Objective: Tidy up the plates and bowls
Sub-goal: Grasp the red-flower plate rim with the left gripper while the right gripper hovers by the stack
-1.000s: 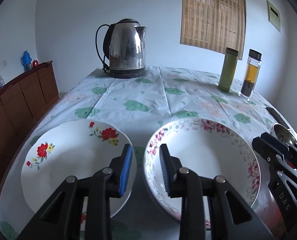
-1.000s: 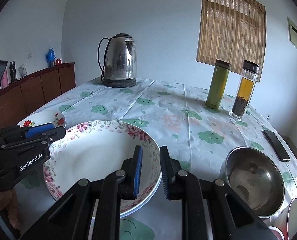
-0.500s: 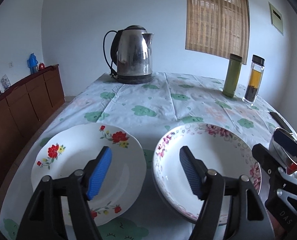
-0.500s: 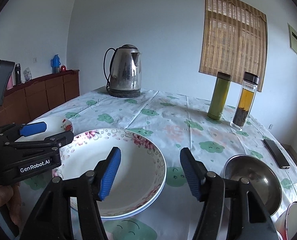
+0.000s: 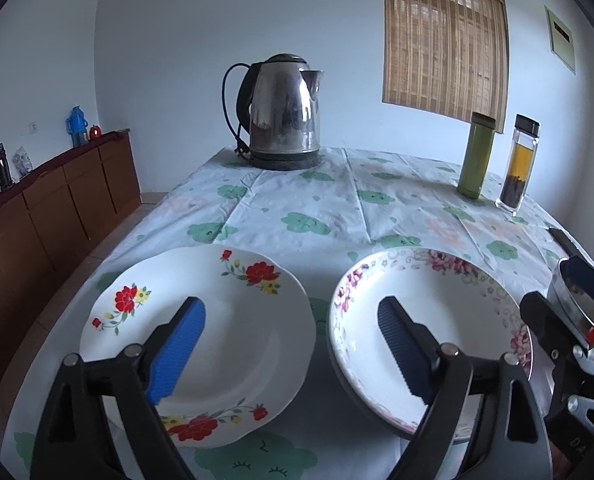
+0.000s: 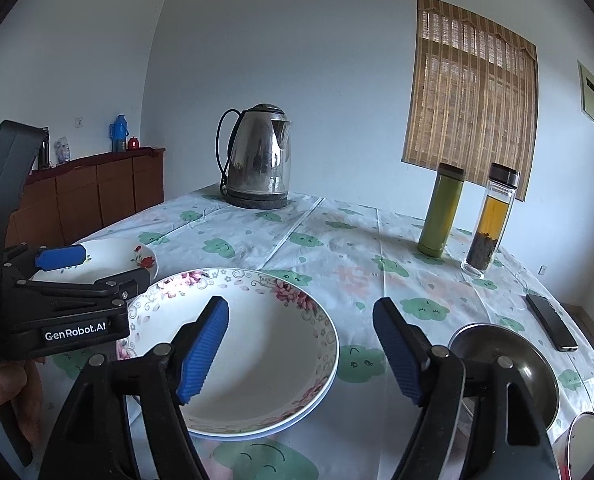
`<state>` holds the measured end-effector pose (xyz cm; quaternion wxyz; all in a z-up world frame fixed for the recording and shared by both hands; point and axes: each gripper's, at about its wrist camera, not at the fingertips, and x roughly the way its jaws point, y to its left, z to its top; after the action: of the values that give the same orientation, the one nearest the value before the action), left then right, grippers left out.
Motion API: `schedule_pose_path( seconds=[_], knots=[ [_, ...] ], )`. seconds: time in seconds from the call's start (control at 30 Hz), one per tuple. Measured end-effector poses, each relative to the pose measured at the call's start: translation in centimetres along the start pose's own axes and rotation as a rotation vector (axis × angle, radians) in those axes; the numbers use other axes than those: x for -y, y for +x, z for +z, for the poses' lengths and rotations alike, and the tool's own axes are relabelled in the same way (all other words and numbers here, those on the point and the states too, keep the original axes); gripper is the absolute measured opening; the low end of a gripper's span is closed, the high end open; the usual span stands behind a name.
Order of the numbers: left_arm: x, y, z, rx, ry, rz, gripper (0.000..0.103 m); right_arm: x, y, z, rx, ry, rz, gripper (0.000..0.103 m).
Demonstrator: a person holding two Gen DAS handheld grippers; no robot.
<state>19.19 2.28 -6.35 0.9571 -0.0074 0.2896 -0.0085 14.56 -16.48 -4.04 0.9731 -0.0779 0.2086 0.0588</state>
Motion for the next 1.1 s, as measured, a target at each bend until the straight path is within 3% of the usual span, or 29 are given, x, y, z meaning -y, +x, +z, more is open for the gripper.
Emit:
schedule_pose_path(
  seconds=[0.4,0.63,0.83,1.1],
  knots=[
    [-0.9,-0.7,0.1,-0.014,0.006,0.018,0.090,-0.4,-0.2,0.0,0.021,-0.010,0.011,0.076],
    [-2.8,-1.4,0.7,-0.022,0.045,0.053,0.090,-1.1,0.3,0.4,-0.011,0.015,0.076,0.076],
    [-5.7,-1.1,1.6,-0.021,0.067,0.109,0.090,-2.6,0.0,1.3,-0.018,-0.007,0.107,0.076],
    [-11.2,0.8,1.5,-0.052,-0.036,0.160,0.091,-6.1,1.2,2.8,-0.051,-0.035,0.185,0.076]
  ],
)
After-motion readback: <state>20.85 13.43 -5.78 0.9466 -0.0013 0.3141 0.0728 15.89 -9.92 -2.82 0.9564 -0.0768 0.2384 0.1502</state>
